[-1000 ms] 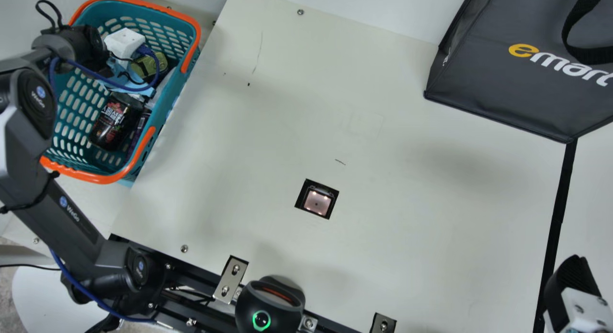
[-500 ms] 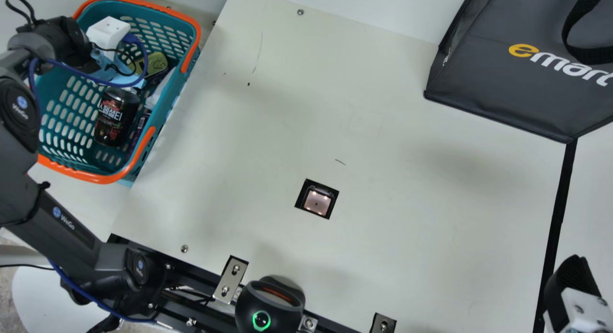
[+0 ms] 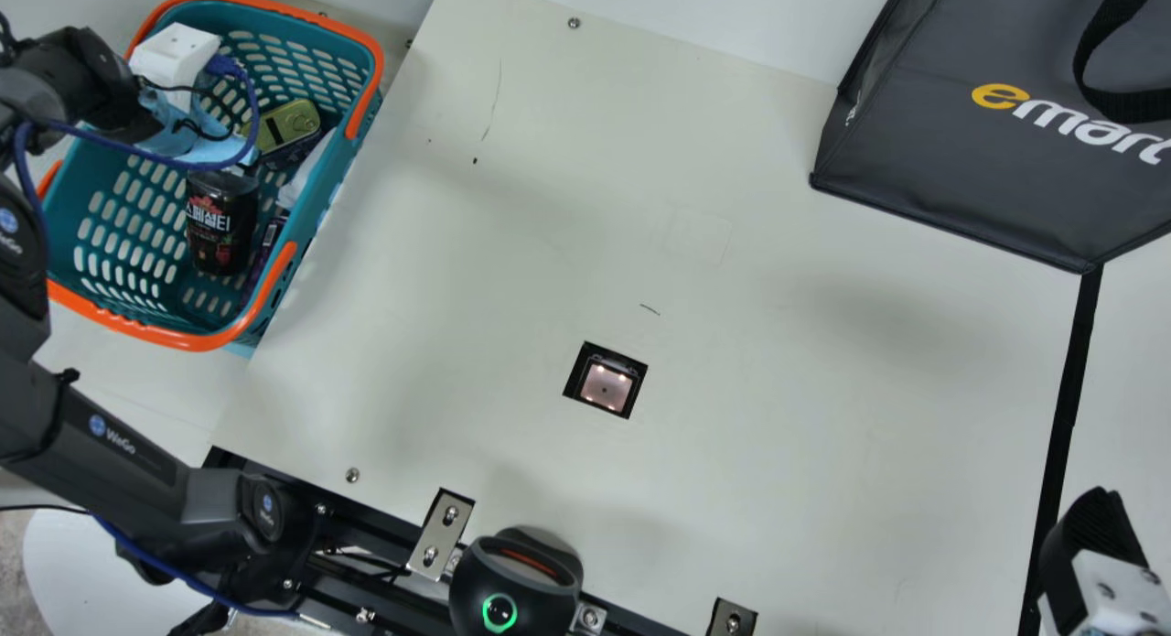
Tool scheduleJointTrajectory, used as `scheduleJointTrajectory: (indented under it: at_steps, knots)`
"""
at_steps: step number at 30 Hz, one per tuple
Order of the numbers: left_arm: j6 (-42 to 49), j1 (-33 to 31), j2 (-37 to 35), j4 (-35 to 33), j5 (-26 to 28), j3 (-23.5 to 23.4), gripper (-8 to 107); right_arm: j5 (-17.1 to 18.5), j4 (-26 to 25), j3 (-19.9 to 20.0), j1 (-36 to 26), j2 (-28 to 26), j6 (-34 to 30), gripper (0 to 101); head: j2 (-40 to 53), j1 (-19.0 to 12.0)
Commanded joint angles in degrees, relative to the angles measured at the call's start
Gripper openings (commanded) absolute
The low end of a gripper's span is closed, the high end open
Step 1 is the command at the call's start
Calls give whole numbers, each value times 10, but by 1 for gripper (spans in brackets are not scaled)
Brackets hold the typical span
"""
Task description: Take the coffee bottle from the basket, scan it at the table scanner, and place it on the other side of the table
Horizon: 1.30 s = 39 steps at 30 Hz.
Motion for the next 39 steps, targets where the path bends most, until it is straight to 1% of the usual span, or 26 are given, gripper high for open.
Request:
scheduleJointTrajectory:
  at_steps: [1,17,24,32,39]
  knots:
    - [4,3,-6,-4,2,4,-8,0,0,0,0,0,0,95,2,-17]
    - [30,26,-56,-22,7,41,-8,-1,0,0,0,0,0,95,2,-17]
    - [37,33,-70,-29,9,47,-8,-1,0,0,0,0,0,95,2,-17]
    - [40,43,-89,-46,29,35,-8,-1,0,0,0,0,0,95,2,-17]
    - [33,51,-115,-73,78,-1,-8,0,0,0,0,0,0,95,2,-17]
